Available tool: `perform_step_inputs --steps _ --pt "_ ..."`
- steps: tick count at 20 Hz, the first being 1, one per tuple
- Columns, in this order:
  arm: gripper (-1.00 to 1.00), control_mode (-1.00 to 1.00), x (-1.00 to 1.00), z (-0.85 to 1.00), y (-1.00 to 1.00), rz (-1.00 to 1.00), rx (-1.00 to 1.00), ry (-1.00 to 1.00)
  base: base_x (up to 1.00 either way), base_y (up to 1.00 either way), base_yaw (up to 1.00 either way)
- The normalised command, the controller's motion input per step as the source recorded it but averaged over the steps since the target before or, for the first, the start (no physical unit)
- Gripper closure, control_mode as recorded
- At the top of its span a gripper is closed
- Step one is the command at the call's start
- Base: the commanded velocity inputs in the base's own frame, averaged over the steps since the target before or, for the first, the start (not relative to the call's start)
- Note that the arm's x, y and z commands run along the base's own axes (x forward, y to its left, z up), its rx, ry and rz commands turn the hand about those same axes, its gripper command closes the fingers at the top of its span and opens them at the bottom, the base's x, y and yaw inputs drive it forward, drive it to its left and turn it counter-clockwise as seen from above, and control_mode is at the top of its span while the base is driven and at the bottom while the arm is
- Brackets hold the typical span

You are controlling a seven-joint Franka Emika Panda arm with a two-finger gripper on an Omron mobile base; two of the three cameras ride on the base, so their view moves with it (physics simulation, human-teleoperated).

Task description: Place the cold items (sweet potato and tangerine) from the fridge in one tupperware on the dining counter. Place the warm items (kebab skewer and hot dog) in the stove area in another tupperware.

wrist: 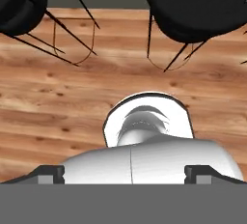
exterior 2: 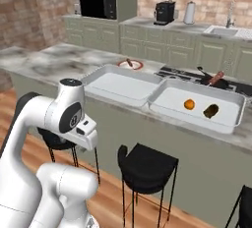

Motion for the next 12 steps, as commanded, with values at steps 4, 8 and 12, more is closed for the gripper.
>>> perform_step_inputs --steps 4,8,12 --pt "-1.0 1.0 0.0 0.0 0.0 0.0 0.0 0.0 0.48 1.0 -0.1" --pt "-1.0 1.0 0.0 0.0 0.0 0.0 0.0 0.0 0.51 1.0 -0.24" --pt "-1.0 1.0 0.0 0.0 0.0 0.0 0.0 0.0 0.16 1.0 -0.13"
